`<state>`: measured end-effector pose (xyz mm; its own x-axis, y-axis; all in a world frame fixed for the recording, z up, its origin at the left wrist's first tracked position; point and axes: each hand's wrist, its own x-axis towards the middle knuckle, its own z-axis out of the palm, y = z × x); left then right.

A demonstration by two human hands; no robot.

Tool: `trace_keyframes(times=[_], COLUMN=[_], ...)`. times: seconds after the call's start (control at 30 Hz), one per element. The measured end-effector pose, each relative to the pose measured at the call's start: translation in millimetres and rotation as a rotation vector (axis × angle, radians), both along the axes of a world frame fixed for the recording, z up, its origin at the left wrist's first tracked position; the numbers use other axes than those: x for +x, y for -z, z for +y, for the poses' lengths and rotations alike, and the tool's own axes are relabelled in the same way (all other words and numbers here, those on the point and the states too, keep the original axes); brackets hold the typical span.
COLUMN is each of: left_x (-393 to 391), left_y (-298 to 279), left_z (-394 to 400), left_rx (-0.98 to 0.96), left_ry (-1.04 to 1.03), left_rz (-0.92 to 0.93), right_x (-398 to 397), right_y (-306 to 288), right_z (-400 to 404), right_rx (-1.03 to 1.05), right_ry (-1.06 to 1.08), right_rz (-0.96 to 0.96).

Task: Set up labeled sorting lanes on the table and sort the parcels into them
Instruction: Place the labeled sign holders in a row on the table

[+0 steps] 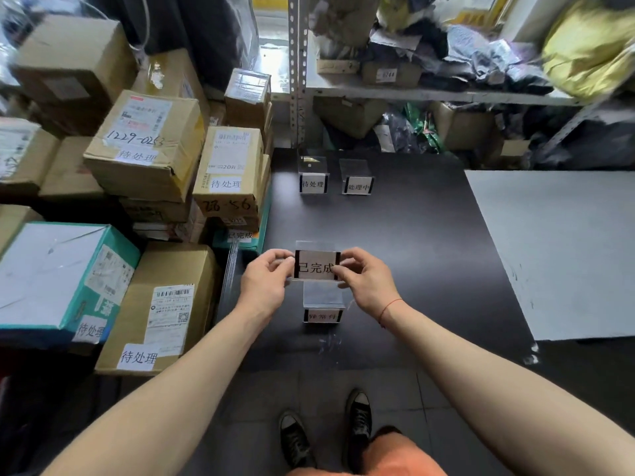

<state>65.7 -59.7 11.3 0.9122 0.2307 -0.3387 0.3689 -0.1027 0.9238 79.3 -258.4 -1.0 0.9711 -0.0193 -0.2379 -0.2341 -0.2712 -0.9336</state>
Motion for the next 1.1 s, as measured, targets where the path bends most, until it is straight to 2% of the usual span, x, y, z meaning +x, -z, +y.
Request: trace_keyframes(times=[0.23, 0.53, 0.67, 0.8, 1.0, 1.1], left_x=[31.7, 93.8, 133.4, 166.5, 210.7, 233.6], left_y=[1.2, 26.8, 46.0, 64.7, 98.4, 117.3], left_z=[-52.0, -161.4, -218.7, -261.4, -293.9, -298.5], left_rx=[-0.001, 0.101, 0.166, 0.106, 0.087, 0.046], left_ry=[0.105, 0.222, 0.247, 0.249, 0.368, 0.364], left_rz=[0.0, 0.018, 0.053, 0.114, 0.22, 0.225], right_x=[9.8, 58.7, 97.5, 145.6, 213.3, 244.2], right_y=[-0.9, 21.6, 37.8, 58.6, 94.1, 98.3], right_z=[-60.1, -174.4, -230.0, -268.1, -289.4, -293.0], right_rx=[-0.045, -0.09, -0.165, -0.212, -0.287, -0.304], right_ry=[0.074, 0.198, 0.207, 0.171, 0.136, 0.136], right_rz=[-0.018, 0.021, 0.054, 0.074, 0.1, 0.106])
